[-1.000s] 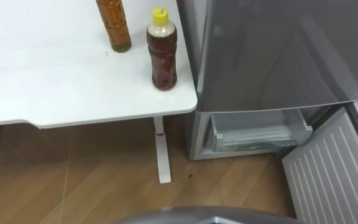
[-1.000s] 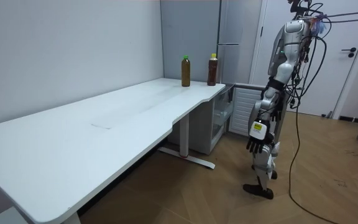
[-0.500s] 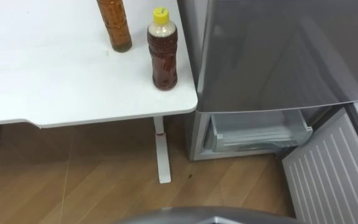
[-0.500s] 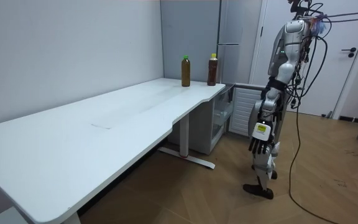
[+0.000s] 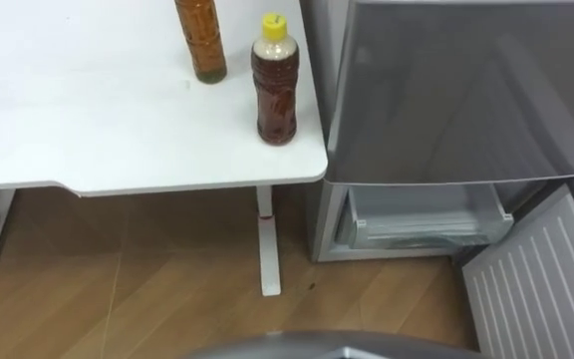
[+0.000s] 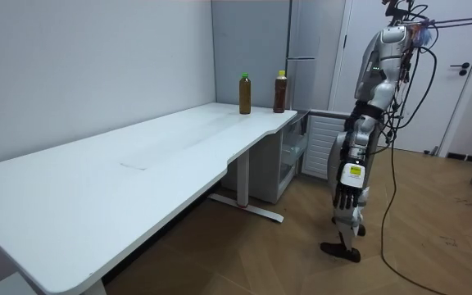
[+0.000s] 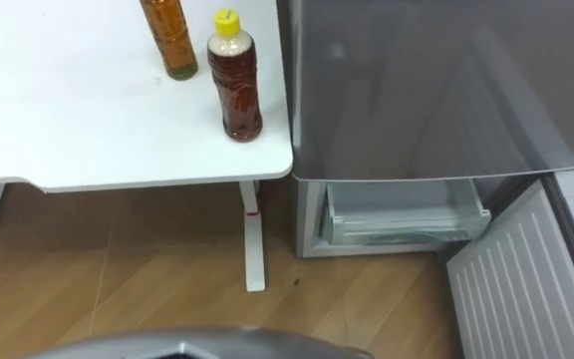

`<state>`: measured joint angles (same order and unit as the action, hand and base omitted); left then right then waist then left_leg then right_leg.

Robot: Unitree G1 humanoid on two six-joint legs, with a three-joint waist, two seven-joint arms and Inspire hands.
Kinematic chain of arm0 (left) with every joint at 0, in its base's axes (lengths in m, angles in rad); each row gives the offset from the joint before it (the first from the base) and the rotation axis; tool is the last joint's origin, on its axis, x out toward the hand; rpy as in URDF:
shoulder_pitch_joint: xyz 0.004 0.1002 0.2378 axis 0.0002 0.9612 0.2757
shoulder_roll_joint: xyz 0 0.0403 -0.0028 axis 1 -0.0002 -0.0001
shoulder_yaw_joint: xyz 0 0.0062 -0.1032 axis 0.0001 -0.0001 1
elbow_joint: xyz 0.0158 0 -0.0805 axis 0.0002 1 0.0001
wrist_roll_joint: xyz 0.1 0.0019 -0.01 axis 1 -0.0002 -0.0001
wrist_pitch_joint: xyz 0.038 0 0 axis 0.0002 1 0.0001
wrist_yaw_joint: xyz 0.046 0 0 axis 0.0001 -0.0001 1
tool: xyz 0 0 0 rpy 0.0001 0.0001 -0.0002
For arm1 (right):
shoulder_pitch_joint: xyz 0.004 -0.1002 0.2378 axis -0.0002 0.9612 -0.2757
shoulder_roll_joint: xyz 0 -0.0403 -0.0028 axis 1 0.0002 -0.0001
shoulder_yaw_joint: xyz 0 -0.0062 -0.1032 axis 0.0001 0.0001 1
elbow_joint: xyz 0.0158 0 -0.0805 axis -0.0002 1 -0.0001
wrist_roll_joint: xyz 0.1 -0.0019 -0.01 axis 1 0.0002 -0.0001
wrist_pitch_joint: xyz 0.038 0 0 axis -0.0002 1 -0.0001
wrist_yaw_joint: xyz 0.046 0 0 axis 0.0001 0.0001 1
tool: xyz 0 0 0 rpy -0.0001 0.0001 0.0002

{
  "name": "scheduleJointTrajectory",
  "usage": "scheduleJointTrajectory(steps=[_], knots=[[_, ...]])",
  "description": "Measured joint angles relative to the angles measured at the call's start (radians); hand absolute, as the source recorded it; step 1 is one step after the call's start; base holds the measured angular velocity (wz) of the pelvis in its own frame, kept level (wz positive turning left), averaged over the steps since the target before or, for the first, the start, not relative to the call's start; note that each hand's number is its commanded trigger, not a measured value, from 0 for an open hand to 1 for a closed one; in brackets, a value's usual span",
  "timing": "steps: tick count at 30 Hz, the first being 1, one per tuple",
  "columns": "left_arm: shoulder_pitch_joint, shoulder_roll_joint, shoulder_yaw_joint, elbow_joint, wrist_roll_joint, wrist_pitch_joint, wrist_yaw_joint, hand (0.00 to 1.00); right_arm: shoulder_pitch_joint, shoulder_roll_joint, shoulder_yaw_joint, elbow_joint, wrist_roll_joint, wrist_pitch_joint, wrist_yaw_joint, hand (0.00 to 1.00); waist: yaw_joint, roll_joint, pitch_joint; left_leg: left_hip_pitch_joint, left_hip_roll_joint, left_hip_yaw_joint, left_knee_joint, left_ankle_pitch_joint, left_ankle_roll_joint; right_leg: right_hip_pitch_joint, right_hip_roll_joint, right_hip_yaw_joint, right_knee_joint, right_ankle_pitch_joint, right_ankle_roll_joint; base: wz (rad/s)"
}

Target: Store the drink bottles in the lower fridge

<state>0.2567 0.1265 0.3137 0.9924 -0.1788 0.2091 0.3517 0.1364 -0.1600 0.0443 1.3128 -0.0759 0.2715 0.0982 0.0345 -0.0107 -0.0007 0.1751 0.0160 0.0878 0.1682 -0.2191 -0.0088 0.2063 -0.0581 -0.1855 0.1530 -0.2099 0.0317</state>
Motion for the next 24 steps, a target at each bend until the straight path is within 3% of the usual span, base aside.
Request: scheduleJointTrajectory(steps=[10,16,22,24], knots=[[0.018,-0.007,0.045,-0.333,-0.16,-0.134,0.268,0.0,0.03,-0.008,-0.029,-0.035,-0.012,-0.058,-0.003,0.0,0.003,0.013,-0.0093,0.001,-0.004,-0.008,-0.003,0.0,0.0,0.004,-0.003,-0.009,0.001,0.0,0.0,0.03],[0.018,-0.024,0.047,-0.508,-0.182,-0.214,0.368,0.0,0.04,-0.004,-0.03,-0.037,-0.039,-0.088,-0.02,0.0,0.0,0.017,-0.0109,0.01,-0.004,-0.011,-0.003,0.0,0.0,0.008,-0.002,-0.009,0.011,0.0,0.0,-0.01],[0.018,-0.02,0.045,-0.735,-0.181,-0.262,0.438,0.0,0.049,-0.002,-0.029,-0.043,-0.038,-0.099,-0.019,0.0,0.003,0.012,-0.0064,0.003,-0.004,-0.012,0.001,-0.001,0.002,0.0,-0.003,-0.006,0.014,0.0,0.0,0.0],[0.018,-0.012,0.045,-0.79,-0.179,-0.277,0.449,0.0,0.048,-0.003,-0.029,-0.042,-0.046,-0.102,-0.018,0.0,0.002,0.019,-0.0098,0.004,-0.004,-0.012,0.003,-0.001,0.002,0.0,-0.003,-0.004,0.014,0.0,0.0,0.0]])
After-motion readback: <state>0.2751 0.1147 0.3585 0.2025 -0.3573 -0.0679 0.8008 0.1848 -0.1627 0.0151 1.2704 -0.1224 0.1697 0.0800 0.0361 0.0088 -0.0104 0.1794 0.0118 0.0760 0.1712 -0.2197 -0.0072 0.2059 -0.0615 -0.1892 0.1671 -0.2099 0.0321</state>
